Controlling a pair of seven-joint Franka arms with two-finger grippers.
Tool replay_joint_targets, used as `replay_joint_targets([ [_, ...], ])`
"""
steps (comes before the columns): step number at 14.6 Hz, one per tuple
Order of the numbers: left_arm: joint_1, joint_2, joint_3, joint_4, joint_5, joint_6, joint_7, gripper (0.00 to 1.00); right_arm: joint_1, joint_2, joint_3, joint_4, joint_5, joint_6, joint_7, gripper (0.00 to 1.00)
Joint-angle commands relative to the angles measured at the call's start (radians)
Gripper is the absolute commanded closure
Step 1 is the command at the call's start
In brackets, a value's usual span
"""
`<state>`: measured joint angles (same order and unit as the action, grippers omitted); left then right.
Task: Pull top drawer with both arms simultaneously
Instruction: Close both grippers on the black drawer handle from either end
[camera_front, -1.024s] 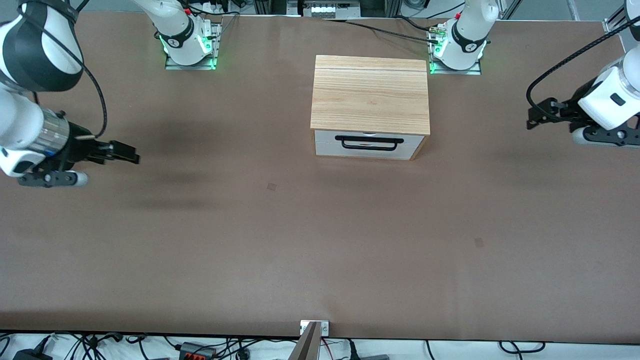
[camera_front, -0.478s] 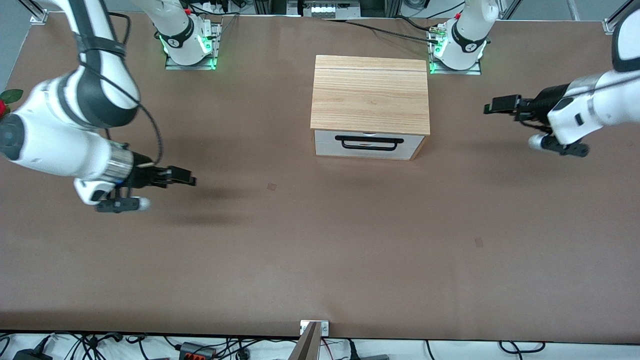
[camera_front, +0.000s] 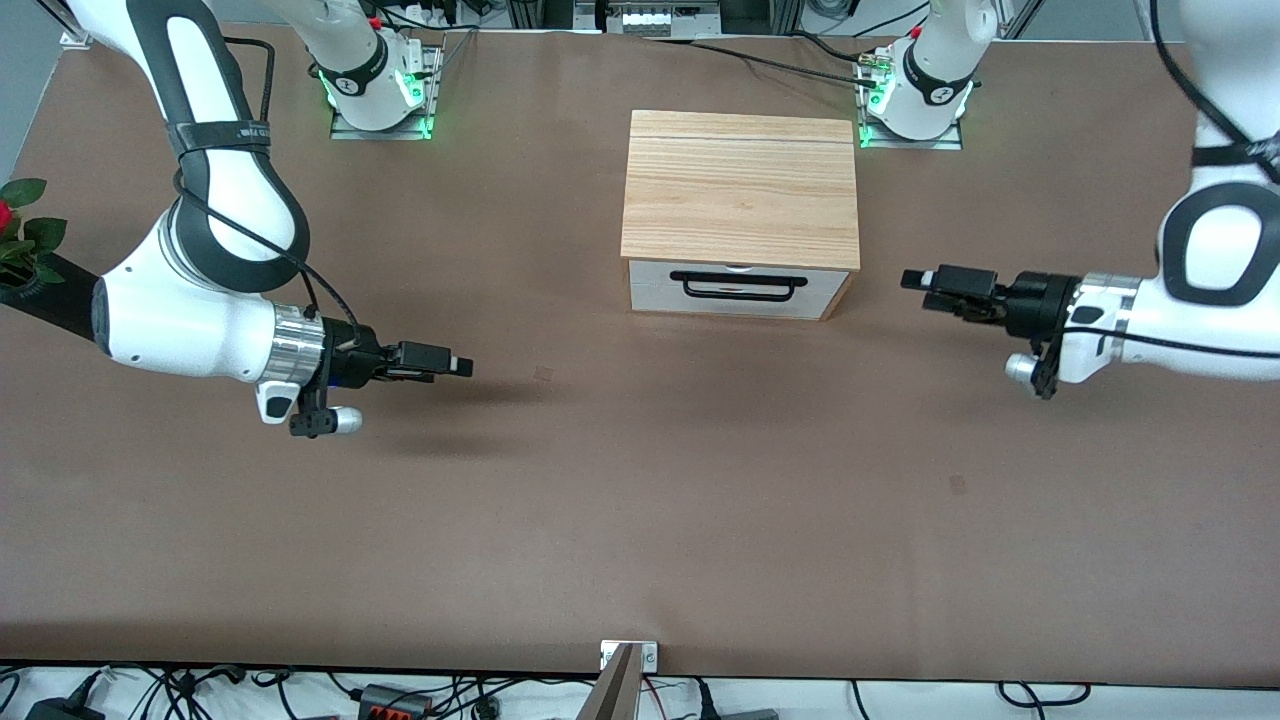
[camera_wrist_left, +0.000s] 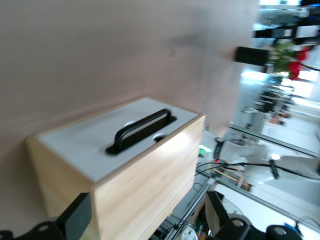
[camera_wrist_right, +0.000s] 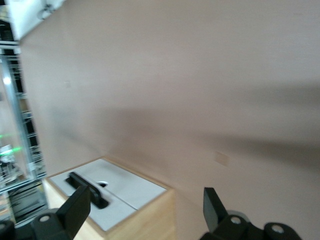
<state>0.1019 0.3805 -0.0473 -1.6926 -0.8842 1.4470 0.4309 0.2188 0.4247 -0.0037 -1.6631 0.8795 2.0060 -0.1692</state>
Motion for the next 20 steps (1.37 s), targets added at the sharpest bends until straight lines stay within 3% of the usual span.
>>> replay_joint_targets([
  [1, 0.008, 0.052, 0.000, -0.057, -0.143, 0.021, 0.184, 0.00, 0.054, 0.035, 0.005, 0.000, 0.099, 0.083, -0.046, 0.00],
  [5, 0.004, 0.109, -0.011, -0.192, -0.317, 0.073, 0.374, 0.00, 0.095, 0.086, 0.007, 0.029, 0.108, 0.080, -0.105, 0.00],
  [9, -0.008, 0.181, -0.017, -0.229, -0.372, 0.073, 0.471, 0.00, 0.125, 0.103, 0.011, 0.022, 0.121, 0.082, -0.136, 0.00],
  [10, -0.010, 0.192, -0.035, -0.242, -0.401, 0.075, 0.491, 0.00, 0.126, 0.097, 0.034, 0.007, 0.157, 0.094, -0.174, 0.00],
  [13, -0.025, 0.219, -0.051, -0.280, -0.470, 0.114, 0.583, 0.00, 0.120, 0.054, 0.044, -0.104, 0.405, 0.062, -0.393, 0.00],
  [16, -0.039, 0.219, -0.060, -0.318, -0.492, 0.127, 0.598, 0.09, 0.129, -0.014, 0.044, -0.294, 0.678, 0.062, -0.707, 0.00],
  [18, -0.041, 0.239, -0.063, -0.323, -0.495, 0.127, 0.600, 0.11, 0.170, -0.006, 0.054, -0.314, 0.780, 0.082, -0.788, 0.00],
  [20, -0.045, 0.264, -0.069, -0.329, -0.496, 0.127, 0.632, 0.26, 0.226, 0.008, 0.057, -0.305, 0.820, 0.143, -0.825, 0.00],
])
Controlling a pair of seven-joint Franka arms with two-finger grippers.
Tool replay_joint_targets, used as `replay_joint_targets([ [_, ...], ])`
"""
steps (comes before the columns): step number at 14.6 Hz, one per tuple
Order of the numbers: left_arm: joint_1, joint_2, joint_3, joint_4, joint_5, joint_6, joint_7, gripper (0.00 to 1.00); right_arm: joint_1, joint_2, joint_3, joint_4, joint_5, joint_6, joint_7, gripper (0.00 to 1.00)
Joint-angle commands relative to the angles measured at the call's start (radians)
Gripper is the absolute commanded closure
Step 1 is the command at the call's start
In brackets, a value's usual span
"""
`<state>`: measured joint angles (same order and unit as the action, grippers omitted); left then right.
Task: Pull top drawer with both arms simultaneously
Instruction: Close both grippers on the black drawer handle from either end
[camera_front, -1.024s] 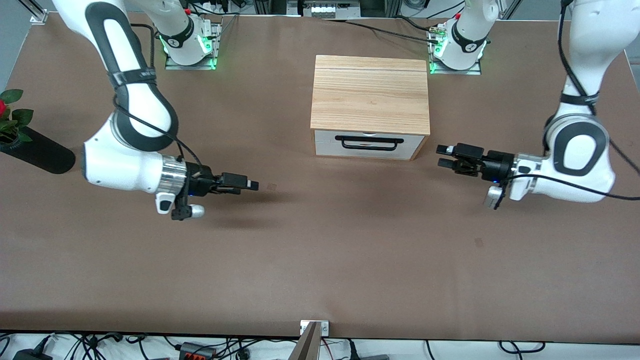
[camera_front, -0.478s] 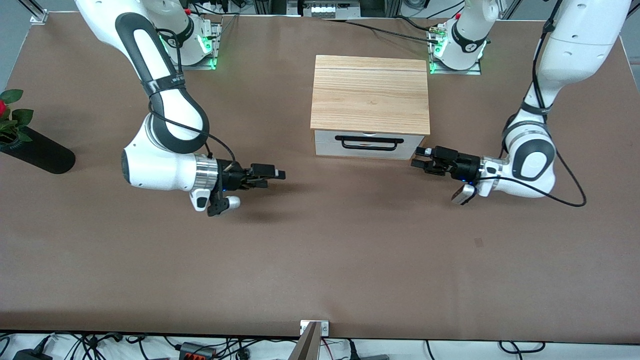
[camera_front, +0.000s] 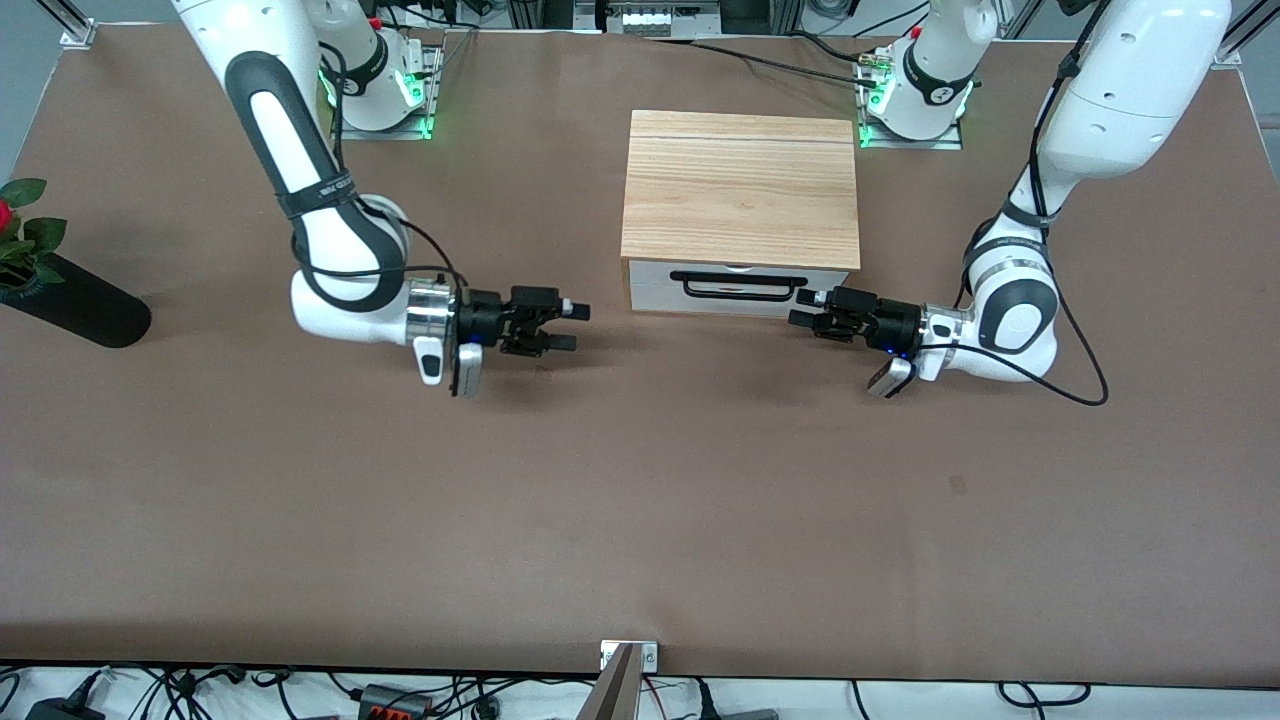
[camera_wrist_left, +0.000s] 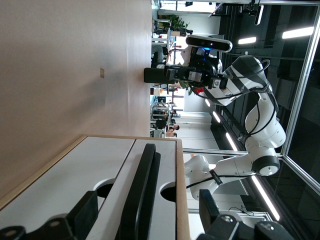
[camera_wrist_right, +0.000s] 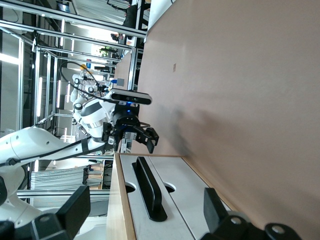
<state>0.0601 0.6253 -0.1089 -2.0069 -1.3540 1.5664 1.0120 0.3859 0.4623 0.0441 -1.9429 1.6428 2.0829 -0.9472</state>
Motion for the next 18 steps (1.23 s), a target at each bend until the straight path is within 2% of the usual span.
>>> replay_joint_targets([
  [1, -0.002, 0.020, -0.008, -0.026, -0.027, 0.007, 0.051, 0.33, 0.088, -0.028, 0.010, -0.019, 0.101, 0.074, -0.077, 0.00],
  [4, 0.006, 0.019, -0.008, -0.026, -0.027, 0.006, 0.049, 0.53, 0.129, 0.047, 0.010, 0.036, 0.193, 0.066, -0.224, 0.00],
  [7, 0.003, 0.020, -0.006, -0.026, -0.027, 0.006, 0.045, 0.64, 0.171, 0.133, 0.010, 0.094, 0.230, 0.060, -0.323, 0.00],
  [13, 0.003, 0.019, -0.008, -0.039, -0.027, 0.000, 0.043, 0.68, 0.194, 0.268, 0.023, 0.237, 0.250, 0.043, -0.349, 0.01],
  [18, 0.004, 0.011, -0.008, -0.049, -0.027, -0.028, 0.071, 0.73, 0.186, 0.300, 0.036, 0.236, 0.249, -0.159, -0.340, 0.20],
])
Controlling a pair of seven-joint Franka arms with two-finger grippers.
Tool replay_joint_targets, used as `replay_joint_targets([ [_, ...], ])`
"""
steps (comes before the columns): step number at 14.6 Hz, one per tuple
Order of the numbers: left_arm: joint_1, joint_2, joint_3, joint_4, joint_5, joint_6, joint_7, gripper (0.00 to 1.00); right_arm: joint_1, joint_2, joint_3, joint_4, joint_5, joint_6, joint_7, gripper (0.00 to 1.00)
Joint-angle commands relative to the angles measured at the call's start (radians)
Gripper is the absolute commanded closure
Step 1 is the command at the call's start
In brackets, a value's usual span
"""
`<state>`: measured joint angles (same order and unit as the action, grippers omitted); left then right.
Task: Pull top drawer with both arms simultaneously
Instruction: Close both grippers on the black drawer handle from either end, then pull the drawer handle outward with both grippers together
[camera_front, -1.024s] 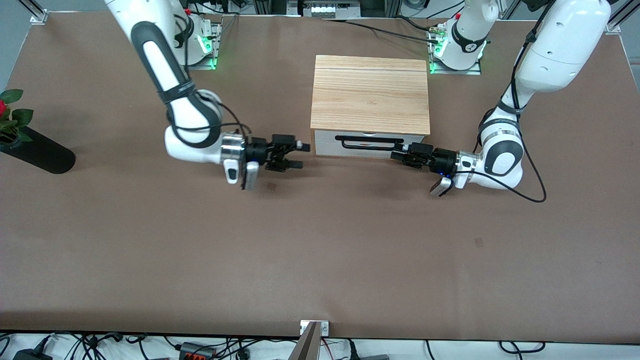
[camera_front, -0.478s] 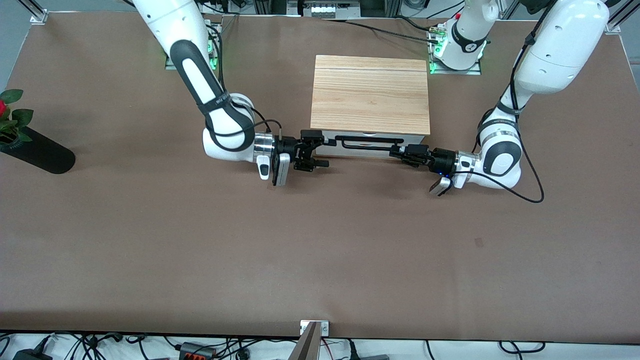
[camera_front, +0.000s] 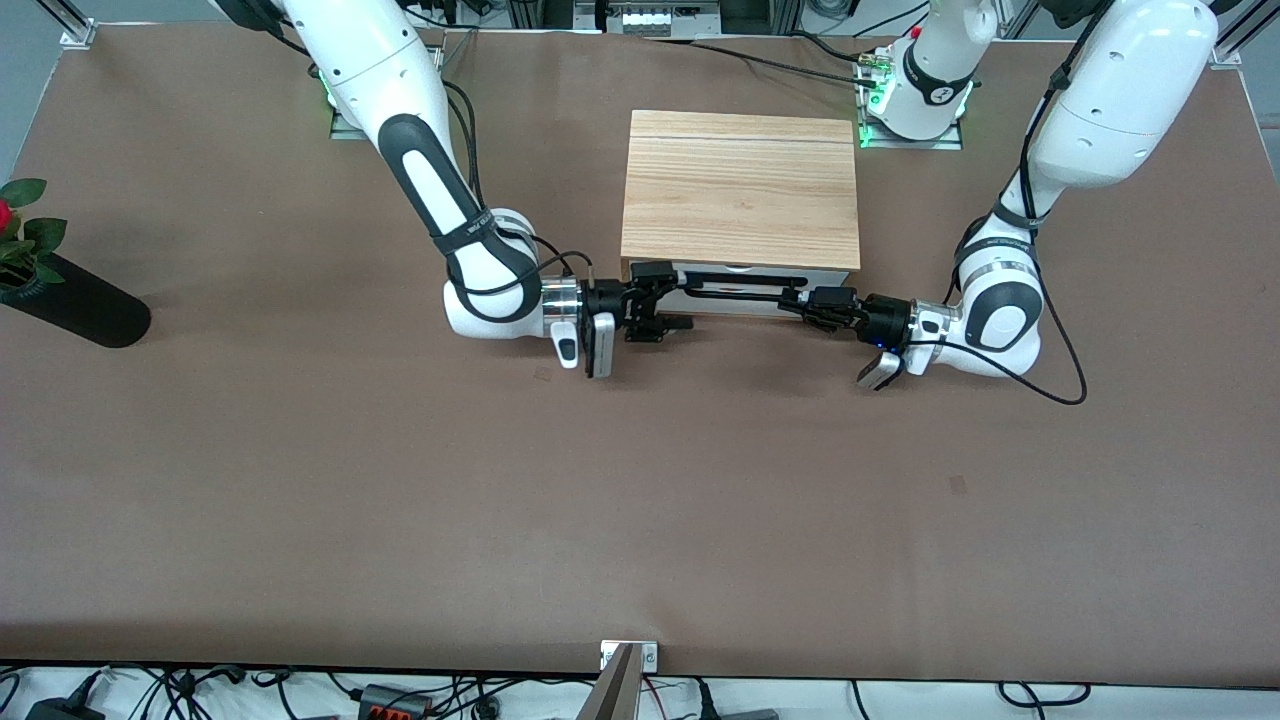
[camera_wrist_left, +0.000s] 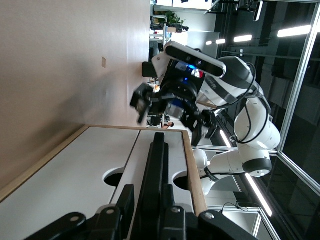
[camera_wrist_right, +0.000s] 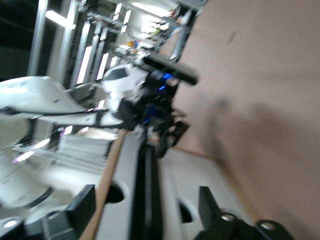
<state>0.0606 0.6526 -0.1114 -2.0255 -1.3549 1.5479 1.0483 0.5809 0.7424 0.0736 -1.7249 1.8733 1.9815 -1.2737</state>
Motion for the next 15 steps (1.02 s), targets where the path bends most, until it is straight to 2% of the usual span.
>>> replay_joint_targets([
  [1, 0.002, -0.011, -0.005, -0.033, -0.026, -0.006, 0.047, 0.78, -0.009, 0.020, 0.006, 0.018, 0.018, -0.059, -0.010, 0.29],
  [4, 0.002, -0.010, -0.005, -0.033, -0.026, -0.006, 0.052, 0.86, -0.016, 0.037, 0.005, 0.021, 0.015, -0.061, -0.018, 0.38],
  [7, 0.001, -0.005, -0.005, -0.030, -0.026, -0.005, 0.050, 0.86, -0.029, 0.045, 0.005, 0.021, 0.015, -0.067, -0.012, 0.44],
  [12, -0.001, 0.008, -0.005, -0.030, -0.026, -0.006, 0.049, 0.87, -0.039, 0.051, 0.005, 0.019, 0.014, -0.116, -0.003, 0.67],
  [15, -0.001, 0.008, -0.005, -0.030, -0.026, -0.008, 0.049, 0.86, -0.033, 0.058, 0.005, 0.019, 0.012, -0.119, -0.004, 0.67],
])
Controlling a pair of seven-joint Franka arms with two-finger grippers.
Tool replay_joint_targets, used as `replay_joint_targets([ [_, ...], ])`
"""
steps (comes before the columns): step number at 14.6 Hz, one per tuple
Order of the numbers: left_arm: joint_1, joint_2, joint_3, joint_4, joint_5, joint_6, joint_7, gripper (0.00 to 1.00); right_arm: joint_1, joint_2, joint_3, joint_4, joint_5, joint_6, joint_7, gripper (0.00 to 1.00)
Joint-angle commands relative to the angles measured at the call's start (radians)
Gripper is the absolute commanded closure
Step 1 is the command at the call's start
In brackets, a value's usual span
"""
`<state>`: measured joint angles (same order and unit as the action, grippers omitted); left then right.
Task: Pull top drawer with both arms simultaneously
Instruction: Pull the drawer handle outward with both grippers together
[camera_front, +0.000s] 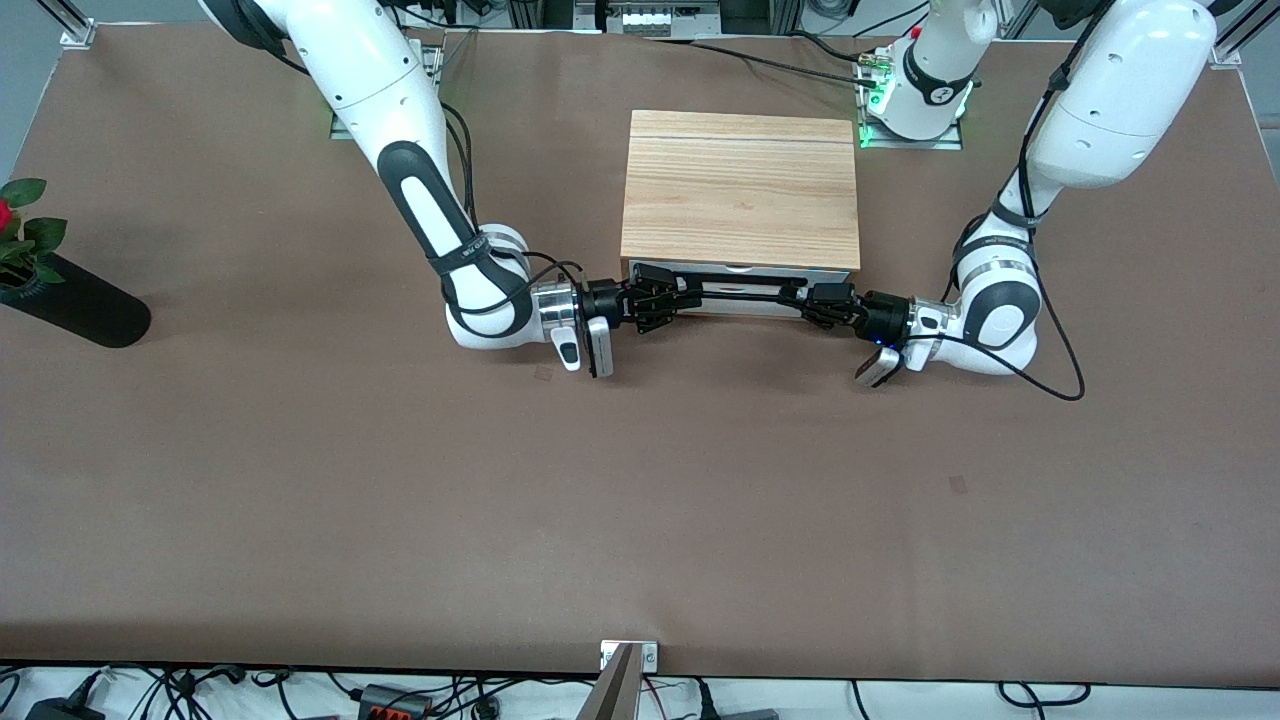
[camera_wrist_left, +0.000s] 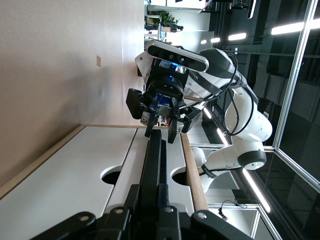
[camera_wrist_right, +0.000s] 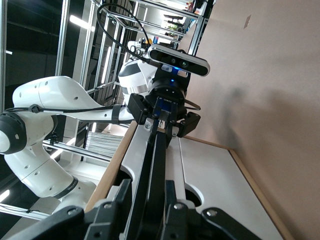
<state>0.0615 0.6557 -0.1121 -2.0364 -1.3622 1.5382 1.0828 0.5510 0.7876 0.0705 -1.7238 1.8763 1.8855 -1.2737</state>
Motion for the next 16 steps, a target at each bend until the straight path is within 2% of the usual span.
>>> replay_joint_targets([
  [1, 0.000, 0.008, -0.005, -0.019, -0.018, 0.000, 0.014, 0.86, 0.000, 0.018, 0.008, 0.016, 0.009, -0.023, -0.007, 0.67],
  [3, 0.000, 0.016, -0.005, -0.019, -0.018, 0.000, 0.014, 0.86, 0.001, 0.019, 0.008, 0.015, 0.007, -0.028, -0.004, 0.68],
  [6, 0.000, 0.018, -0.005, -0.019, -0.018, 0.000, 0.014, 0.87, -0.002, 0.019, 0.008, 0.015, 0.004, -0.028, -0.003, 0.84],
  [8, 0.000, 0.019, -0.005, -0.019, -0.018, 0.000, 0.014, 0.87, -0.006, 0.019, 0.008, 0.018, 0.004, -0.028, -0.004, 0.90],
  [12, 0.001, 0.019, -0.005, -0.016, -0.018, 0.000, 0.011, 0.89, -0.011, 0.022, 0.006, 0.018, 0.003, -0.028, -0.004, 0.91],
  [13, 0.003, 0.021, -0.005, -0.012, -0.018, 0.000, 0.009, 0.89, -0.013, 0.037, 0.006, 0.026, 0.007, -0.028, -0.003, 0.95],
  [16, 0.006, 0.038, -0.005, 0.024, -0.018, 0.000, -0.012, 0.92, -0.017, 0.090, 0.006, 0.110, 0.007, -0.028, 0.025, 0.95],
])
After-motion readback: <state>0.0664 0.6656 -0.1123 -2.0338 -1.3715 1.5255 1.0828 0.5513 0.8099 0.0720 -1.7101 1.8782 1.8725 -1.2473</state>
